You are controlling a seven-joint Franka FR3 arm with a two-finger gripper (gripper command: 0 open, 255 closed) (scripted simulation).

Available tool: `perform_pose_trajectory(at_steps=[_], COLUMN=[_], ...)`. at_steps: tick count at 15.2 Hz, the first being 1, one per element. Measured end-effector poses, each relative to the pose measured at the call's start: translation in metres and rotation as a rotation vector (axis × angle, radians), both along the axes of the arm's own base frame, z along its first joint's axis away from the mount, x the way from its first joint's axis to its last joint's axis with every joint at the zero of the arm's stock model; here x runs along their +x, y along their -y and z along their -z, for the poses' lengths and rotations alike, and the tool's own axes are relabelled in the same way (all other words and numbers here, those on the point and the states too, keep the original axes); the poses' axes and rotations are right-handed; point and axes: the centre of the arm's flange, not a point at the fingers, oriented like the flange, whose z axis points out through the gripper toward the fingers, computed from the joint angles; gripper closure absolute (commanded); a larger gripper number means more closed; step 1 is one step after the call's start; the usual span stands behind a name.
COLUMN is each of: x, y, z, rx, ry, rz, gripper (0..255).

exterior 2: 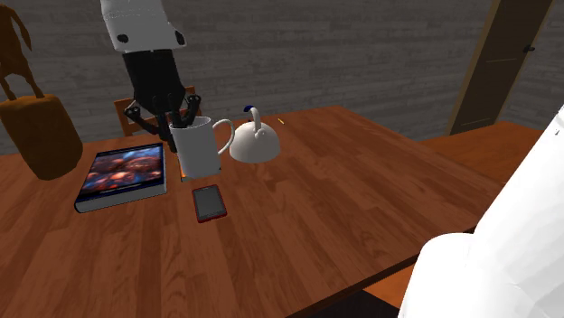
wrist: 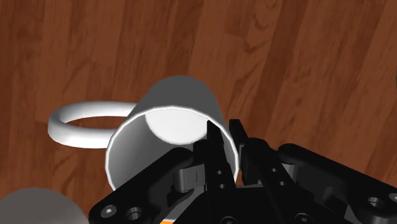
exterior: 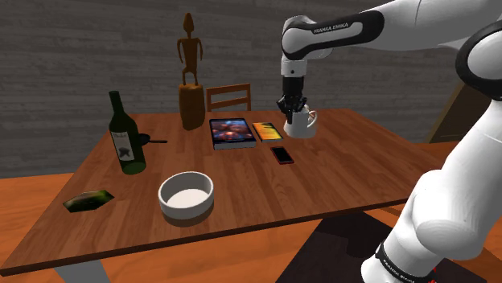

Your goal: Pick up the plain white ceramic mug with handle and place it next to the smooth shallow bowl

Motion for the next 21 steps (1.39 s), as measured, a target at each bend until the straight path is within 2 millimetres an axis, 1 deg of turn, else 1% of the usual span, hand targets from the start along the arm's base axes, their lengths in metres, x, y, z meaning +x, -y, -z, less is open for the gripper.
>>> perform_pose_trajectory(at_steps=[2,3,11,14,16,17,18,21], x=[0.007,0.010,0.035,0.047,0.053,0.053,0.055,0.055], y=[-0.025,-0.038,-0.142,-0.177,-0.208,-0.218,-0.222,-0.225], z=[-0.003,0.000,-0.003,-0.003,-0.001,0.000,0.004,0.019], rx=[0.000,0.000,0.000,0.000,-0.001,0.000,0.000,0.000], ry=[0.000,0.000,-0.001,0.000,0.000,0.000,0.000,0.000], rz=[0.000,0.000,0.000,0.000,0.000,0.000,0.000,0.001], gripper=[255,255,255,255,255,255,255,255])
